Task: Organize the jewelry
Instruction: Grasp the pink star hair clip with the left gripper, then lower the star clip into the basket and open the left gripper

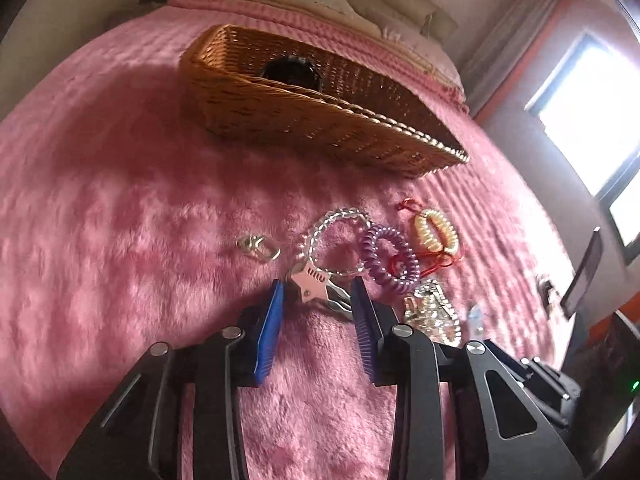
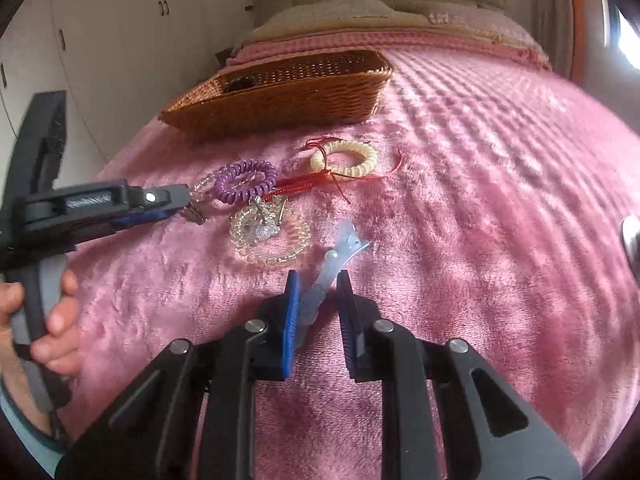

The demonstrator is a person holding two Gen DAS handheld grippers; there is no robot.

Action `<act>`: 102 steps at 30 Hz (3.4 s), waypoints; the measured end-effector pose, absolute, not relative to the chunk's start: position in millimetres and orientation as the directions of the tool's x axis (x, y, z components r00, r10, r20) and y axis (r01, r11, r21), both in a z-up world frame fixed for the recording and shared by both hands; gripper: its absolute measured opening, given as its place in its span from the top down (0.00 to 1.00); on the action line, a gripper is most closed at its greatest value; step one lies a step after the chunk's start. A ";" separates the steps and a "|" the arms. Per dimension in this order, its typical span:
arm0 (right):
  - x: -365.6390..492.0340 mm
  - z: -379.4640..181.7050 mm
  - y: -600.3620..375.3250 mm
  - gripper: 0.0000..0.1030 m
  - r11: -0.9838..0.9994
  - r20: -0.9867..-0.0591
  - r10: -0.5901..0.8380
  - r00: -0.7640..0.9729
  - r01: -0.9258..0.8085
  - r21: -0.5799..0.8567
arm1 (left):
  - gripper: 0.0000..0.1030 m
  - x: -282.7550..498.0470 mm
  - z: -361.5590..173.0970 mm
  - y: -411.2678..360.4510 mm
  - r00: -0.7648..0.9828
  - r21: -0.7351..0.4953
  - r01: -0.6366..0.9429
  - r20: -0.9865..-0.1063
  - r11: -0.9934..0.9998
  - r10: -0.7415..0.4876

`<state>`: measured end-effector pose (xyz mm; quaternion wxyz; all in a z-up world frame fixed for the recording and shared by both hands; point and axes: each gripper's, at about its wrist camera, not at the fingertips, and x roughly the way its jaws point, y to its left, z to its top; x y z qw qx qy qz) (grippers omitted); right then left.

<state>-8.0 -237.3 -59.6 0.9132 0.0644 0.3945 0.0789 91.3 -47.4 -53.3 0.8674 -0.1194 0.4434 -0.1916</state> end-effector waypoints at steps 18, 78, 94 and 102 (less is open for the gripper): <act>-6.7 -64.3 -246.8 0.84 0.951 -0.687 0.291 0.666 -0.126 0.281 | 0.58 97.7 -52.9 -26.3 0.538 -0.434 0.148 -0.719 0.889 -0.441; 3.8 44.6 -237.9 0.92 0.975 -0.543 0.221 0.810 -0.204 0.091 | 0.89 8.9 33.0 -46.4 0.755 -0.150 0.331 -0.551 0.932 -0.357; 242.5 21.1 -227.0 0.92 0.952 -0.636 0.302 0.711 -0.192 0.238 | 0.89 200.9 42.2 -62.9 0.780 -0.247 0.293 -0.497 0.924 -0.380; 256.7 -14.3 -227.2 0.92 0.962 -0.702 0.270 0.659 -0.161 0.218 | 0.89 229.9 0.7 -60.3 0.719 -0.271 0.276 -0.579 0.922 -0.385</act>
